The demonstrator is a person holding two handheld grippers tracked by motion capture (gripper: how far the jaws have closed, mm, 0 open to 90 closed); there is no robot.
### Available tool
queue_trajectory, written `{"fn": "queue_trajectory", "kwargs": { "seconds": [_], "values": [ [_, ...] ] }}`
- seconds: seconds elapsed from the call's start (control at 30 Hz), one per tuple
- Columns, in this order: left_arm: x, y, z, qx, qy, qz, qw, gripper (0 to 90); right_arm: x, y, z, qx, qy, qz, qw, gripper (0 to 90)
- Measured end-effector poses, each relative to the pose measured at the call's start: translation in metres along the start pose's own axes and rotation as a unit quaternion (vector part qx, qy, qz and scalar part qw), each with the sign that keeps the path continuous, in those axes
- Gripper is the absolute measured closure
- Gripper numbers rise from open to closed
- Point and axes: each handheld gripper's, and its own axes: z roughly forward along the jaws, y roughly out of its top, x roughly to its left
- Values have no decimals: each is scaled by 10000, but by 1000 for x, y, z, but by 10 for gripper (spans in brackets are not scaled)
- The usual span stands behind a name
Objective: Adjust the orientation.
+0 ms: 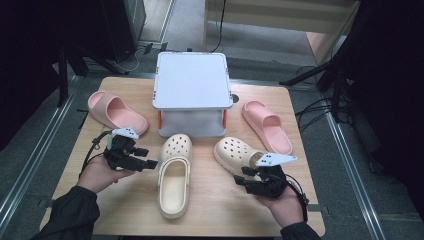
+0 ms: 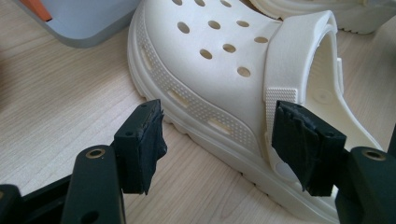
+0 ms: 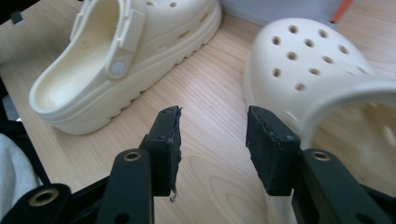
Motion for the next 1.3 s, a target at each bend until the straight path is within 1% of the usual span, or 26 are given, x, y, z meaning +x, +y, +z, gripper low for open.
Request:
{"fn": "queue_trajectory", "kwargs": {
  "seconds": [0.13,0.23,0.37,0.47,0.57,0.6,0.63,0.67,0.7,0.77,0.8,0.83,0.87,0.93,0.97,1.03,1.07,1.1,1.2,1.3],
  "values": [
    [1,2,2,2,-16,-4,10000,336,-8,-6,-9,-22,-97,96,9999,558],
    [2,2,2,13,-31,-15,10000,336,-14,-10,-13,-7,-192,115,9997,558],
    [1,3,3,23,-35,5,10000,336,-23,-14,-13,53,-299,196,9993,557],
    [1,3,3,46,-42,18,10000,336,-30,-16,-8,114,-318,268,9991,592],
    [1,3,3,36,-42,12,10000,336,-33,-17,3,345,-363,331,9982,614],
    [2,3,3,25,-32,5,10000,336,-33,-18,5,415,-369,312,9980,628],
    [2,3,3,25,-32,5,10000,336,-33,-18,5,415,-369,312,9980,628],
    [2,3,3,18,-38,-9,10000,336,-34,-17,9,460,-366,246,9980,647],
    [3,2,3,41,-22,-8,10000,336,-34,-16,15,570,-385,243,9973,689],
    [3,2,3,49,-30,-19,10000,336,-35,-15,20,620,-369,338,9968,725],
    [3,2,3,47,-30,-19,10000,336,-35,-15,21,652,-410,377,9963,750],
    [3,2,3,43,-30,-18,10000,336,-36,-14,22,657,-419,373,9963,758],
    [3,2,3,44,-27,-12,10000,336,-36,-13,22,662,-408,410,9961,769],
    [3,2,4,50,-38,-13,10000,336,-34,-11,21,605,-501,352,9963,780],
    [3,2,4,63,-37,-17,10000,336,-32,-10,20,575,-508,334,9965,783],
    [3,2,4,80,-39,-7,10000,336,-30,-5,19,447,-463,438,9970,785],
    [3,3,4,83,-38,-6,10000,336,-29,-3,18,404,-452,540,9967,786],
    [3,3,4,81,-34,-6,10000,336,-26,0,17,355,-450,587,9966,786],
    [3,3,4,71,-47,-25,10000,337,-18,6,19,268,-550,540,9967,787],
    [3,2,4,47,-58,-24,10000,349,-7,13,24,253,-613,482,9966,786]
  ]
}}
